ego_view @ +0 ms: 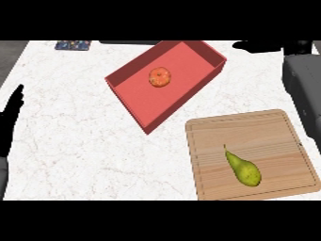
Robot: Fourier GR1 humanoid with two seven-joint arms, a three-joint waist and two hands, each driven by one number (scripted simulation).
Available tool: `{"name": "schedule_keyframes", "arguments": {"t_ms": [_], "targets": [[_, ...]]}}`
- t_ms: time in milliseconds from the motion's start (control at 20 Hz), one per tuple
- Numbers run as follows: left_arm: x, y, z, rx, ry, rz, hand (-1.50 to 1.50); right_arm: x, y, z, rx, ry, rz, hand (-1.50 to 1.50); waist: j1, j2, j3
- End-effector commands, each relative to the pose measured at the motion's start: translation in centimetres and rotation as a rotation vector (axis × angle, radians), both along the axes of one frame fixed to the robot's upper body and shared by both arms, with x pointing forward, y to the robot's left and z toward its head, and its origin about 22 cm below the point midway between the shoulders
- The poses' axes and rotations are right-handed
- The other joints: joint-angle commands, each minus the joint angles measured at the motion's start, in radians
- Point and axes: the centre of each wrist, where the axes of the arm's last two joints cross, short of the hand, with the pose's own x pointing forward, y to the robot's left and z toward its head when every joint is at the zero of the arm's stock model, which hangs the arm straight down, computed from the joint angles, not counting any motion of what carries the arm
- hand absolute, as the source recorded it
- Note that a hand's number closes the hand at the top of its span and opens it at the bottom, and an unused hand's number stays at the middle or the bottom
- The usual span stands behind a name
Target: Pick the squash from the cutting board and place it in the cardboard box
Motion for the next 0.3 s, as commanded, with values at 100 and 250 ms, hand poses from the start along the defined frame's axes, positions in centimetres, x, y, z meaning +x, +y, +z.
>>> {"name": "schedule_keyframes", "arguments": {"t_ms": [100,250], "targets": [[-1.5,-0.4,-0.6,-0.003,0.008,0.005,0.00,-2.5,-7.7,-1.0,-0.035,0.016,0.028,-1.50,0.000,-0.003,0.001],[-0.6,0.3,0.5,0.019,-0.002,0.009,0.00,-3.3,-9.5,-1.1,-0.076,0.073,0.069,-1.50,-0.003,-0.002,0.001]]}}
